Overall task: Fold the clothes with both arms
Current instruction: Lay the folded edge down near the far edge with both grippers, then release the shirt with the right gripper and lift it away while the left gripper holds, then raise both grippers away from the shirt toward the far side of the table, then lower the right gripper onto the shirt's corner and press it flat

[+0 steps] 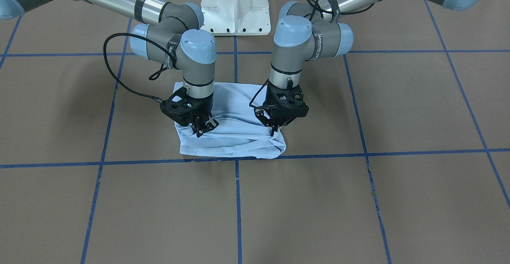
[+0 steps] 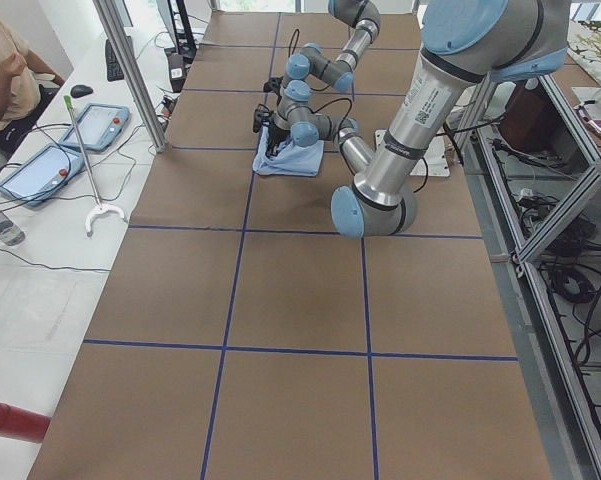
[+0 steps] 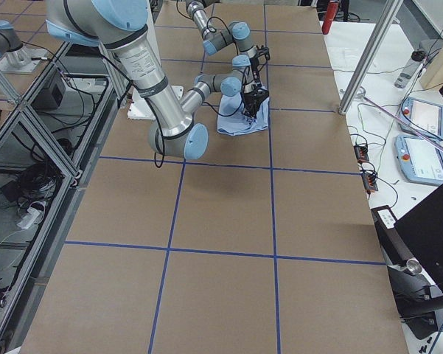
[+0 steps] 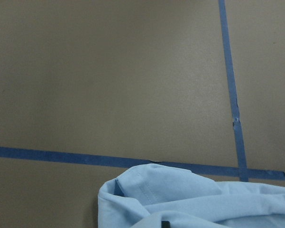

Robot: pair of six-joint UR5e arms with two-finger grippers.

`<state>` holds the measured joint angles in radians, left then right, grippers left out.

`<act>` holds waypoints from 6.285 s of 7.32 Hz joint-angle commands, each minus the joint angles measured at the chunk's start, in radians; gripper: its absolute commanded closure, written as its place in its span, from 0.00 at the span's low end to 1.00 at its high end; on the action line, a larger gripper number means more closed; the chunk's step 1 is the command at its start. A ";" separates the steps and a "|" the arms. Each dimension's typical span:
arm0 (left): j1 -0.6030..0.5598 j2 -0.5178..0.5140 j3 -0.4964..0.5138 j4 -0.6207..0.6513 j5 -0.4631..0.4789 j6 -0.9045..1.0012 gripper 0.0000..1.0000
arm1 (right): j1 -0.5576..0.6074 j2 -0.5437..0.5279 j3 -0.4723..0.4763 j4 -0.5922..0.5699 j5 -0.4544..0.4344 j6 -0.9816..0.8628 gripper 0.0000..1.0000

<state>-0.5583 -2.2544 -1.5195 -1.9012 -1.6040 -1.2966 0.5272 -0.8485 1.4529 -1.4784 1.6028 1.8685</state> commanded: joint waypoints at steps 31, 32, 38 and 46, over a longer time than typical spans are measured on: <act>-0.017 -0.053 0.195 -0.104 -0.148 0.020 0.00 | 0.277 0.125 -0.209 0.072 0.104 -0.831 0.00; -0.047 -0.056 0.220 -0.105 -0.148 0.028 0.00 | 0.277 0.125 -0.209 0.073 0.104 -0.831 0.00; -0.218 -0.114 0.367 -0.122 -0.203 0.144 0.00 | 0.277 0.123 -0.200 0.075 0.144 -0.822 0.00; -0.302 -0.053 0.272 -0.188 -0.369 0.243 0.00 | 0.091 0.092 -0.124 0.061 0.086 -0.613 0.24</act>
<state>-0.8603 -2.3109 -1.2464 -2.0862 -1.9725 -1.0540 0.6401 -0.7466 1.3231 -1.4130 1.7109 1.2192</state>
